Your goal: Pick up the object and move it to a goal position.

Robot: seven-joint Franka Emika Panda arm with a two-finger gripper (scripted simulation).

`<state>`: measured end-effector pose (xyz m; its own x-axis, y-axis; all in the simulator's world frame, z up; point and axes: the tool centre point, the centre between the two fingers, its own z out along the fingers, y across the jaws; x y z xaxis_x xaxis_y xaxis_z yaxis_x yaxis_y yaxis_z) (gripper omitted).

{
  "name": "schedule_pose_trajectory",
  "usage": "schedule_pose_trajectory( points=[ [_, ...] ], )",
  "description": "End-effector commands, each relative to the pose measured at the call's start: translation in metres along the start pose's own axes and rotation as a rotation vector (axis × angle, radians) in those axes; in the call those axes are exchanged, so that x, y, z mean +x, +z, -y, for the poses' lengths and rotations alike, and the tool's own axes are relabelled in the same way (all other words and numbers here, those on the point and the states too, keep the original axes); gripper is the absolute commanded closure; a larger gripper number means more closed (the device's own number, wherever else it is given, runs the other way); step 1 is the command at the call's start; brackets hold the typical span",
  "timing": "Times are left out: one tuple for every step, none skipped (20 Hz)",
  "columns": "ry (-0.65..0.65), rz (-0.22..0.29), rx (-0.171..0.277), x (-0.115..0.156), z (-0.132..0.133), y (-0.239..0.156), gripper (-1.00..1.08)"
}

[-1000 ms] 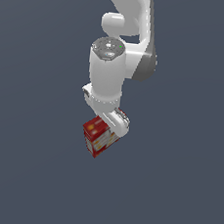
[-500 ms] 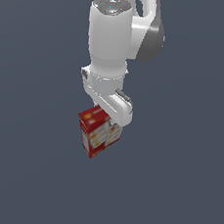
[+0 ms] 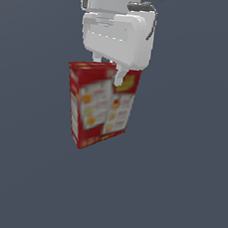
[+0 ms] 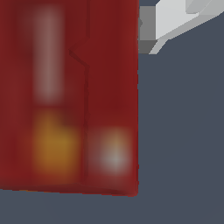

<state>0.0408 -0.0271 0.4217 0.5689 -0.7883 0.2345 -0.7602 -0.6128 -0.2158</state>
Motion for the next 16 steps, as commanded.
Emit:
schedule_pose_trajectory(
  points=[
    [0.026,-0.046,0.036,0.006,0.004,-0.041,1.08],
    [0.034,-0.062,0.048,0.008,0.005,-0.055,1.08],
    [0.042,-0.077,0.06,0.009,0.006,-0.068,1.08],
    [0.05,-0.091,0.07,0.01,0.007,-0.08,1.08],
    [0.057,-0.105,0.08,0.011,0.008,-0.092,1.08],
    [0.063,-0.117,0.089,0.012,0.008,-0.102,1.08],
    [0.068,-0.128,0.097,0.012,0.008,-0.112,1.08],
    [0.073,-0.137,0.104,0.012,0.009,-0.121,1.08],
    [0.078,-0.146,0.11,0.013,0.009,-0.128,1.08],
    [0.082,-0.154,0.116,0.013,0.009,-0.135,1.08],
    [0.085,-0.16,0.12,0.013,0.009,-0.14,1.08],
    [0.087,-0.166,0.124,0.013,0.009,-0.145,1.08],
    [0.089,-0.17,0.127,0.013,0.009,-0.149,1.08],
    [0.091,-0.173,0.129,0.013,0.009,-0.151,1.08],
    [0.091,-0.175,0.13,0.012,0.009,-0.153,1.08],
    [0.092,-0.175,0.13,0.012,0.01,-0.153,1.08]
  ],
)
